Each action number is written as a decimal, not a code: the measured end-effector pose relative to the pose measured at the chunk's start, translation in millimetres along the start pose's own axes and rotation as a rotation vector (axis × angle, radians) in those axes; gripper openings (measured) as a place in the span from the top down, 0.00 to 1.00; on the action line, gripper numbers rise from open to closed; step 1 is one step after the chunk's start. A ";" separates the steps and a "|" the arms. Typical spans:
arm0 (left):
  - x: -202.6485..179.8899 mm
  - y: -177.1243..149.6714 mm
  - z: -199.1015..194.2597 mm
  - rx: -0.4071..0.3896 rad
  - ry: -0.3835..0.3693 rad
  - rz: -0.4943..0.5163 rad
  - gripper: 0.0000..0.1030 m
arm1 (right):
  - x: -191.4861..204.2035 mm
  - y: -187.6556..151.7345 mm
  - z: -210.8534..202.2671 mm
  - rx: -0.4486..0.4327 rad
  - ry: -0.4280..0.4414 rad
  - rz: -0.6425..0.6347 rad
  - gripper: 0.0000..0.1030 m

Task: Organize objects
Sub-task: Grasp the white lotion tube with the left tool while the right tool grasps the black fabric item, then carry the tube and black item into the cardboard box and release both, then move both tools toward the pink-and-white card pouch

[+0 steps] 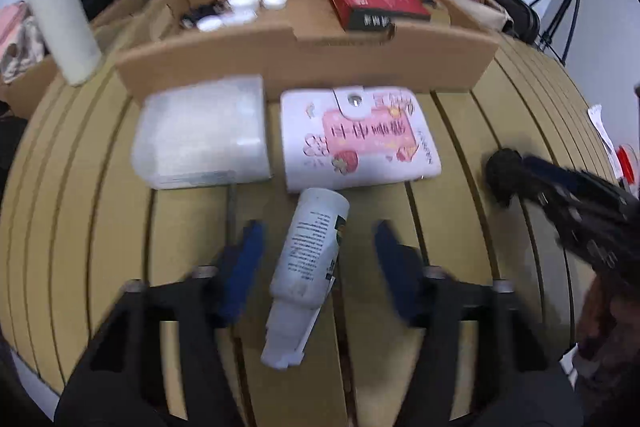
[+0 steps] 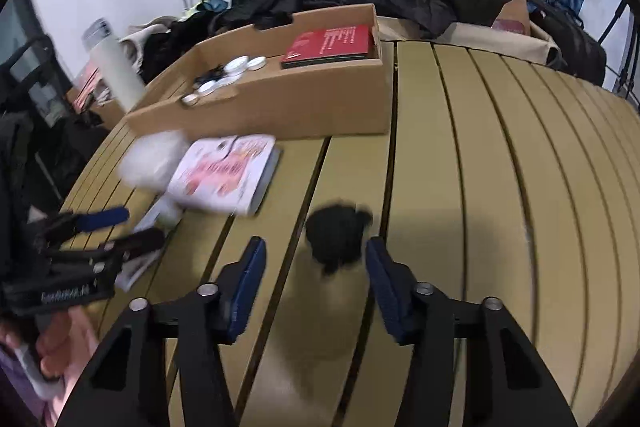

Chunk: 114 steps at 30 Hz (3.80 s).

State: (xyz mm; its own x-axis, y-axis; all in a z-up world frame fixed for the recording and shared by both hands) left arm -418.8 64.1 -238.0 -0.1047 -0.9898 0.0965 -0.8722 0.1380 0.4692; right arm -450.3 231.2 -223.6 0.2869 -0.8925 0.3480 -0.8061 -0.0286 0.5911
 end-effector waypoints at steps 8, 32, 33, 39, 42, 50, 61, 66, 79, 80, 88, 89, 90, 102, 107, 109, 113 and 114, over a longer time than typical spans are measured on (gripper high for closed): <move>0.2 -7.4 2.9 0.003 -0.003 -0.004 0.76 | -2.3 2.8 5.6 -0.020 0.006 -0.009 0.66; 3.0 -118.6 -188.2 -0.102 -0.030 -0.169 0.76 | 74.9 -117.4 -171.1 -0.097 0.148 -0.044 0.67; 2.9 -117.2 -190.4 -0.109 -0.033 -0.169 0.76 | 77.7 -115.1 -171.4 -0.102 0.155 -0.047 0.67; 3.0 -89.8 -187.5 -0.100 -0.126 -0.195 0.76 | 79.4 -100.2 -159.9 -0.087 0.183 -0.043 0.67; 15.8 -47.9 -183.6 -0.119 -0.128 -0.203 0.76 | 78.7 -72.1 -155.8 -0.096 0.199 -0.051 0.67; 51.5 104.6 -132.8 -0.100 -0.162 -0.216 0.76 | 98.0 65.6 -105.7 -0.089 0.296 -0.115 0.67; 94.9 195.5 37.4 0.095 -0.023 -0.230 0.76 | 110.8 188.3 77.8 0.108 0.371 0.005 0.66; 104.9 189.5 71.8 0.119 -0.012 -0.229 0.77 | 110.3 189.6 145.7 0.184 0.345 0.034 0.66; 138.9 198.7 32.7 0.015 0.074 -0.159 0.48 | 100.1 196.5 168.9 0.199 0.334 0.144 0.26; 142.5 199.3 23.1 0.003 0.077 -0.164 0.44 | 100.9 199.6 157.3 0.187 0.330 0.140 0.26; 155.3 185.5 -77.0 -0.058 0.147 -0.139 0.24 | 109.7 215.4 45.5 0.113 0.219 0.011 0.25; 156.7 181.3 -93.6 -0.065 0.153 -0.140 0.21 | 110.3 214.9 29.6 0.107 0.220 0.011 0.25; 157.8 177.8 -108.6 -0.076 0.156 -0.140 0.19 | 110.7 214.9 11.1 0.098 0.218 0.012 0.25; 127.9 61.7 -216.8 -0.220 0.229 -0.143 0.06 | 154.5 119.8 -131.2 0.012 0.159 -0.213 0.20; 94.9 -52.9 -234.7 -0.257 0.132 -0.219 0.00 | 155.2 3.6 -158.3 0.037 0.144 -0.281 0.20; 86.5 -91.3 -229.6 -0.219 0.098 -0.239 0.00 | 150.1 -42.1 -168.1 0.046 0.169 -0.249 0.20; 77.1 -128.1 -202.5 -0.087 0.165 -0.204 0.00 | 133.5 -96.9 -161.3 0.134 0.203 -0.144 0.20; 75.9 -128.2 -199.6 -0.079 0.190 -0.196 0.00 | 131.8 -101.0 -158.8 0.147 0.190 -0.157 0.20</move>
State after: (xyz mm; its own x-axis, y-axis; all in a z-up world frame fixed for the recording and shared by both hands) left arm -219.5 -21.8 -115.6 0.1602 -0.9746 0.1563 -0.8264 -0.0458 0.5612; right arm -248.9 187.9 -121.8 0.4949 -0.7720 0.3988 -0.8067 -0.2374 0.5412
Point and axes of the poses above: each gripper's, at about its wrist camera, not at the fingertips, and z roughly the way its jaws point, x to its left, y to its top, the point moved 9 cm from there along z, roughly the way its jaws point, and after that the axes turned 13 degrees about y, right-handed, at the moved point
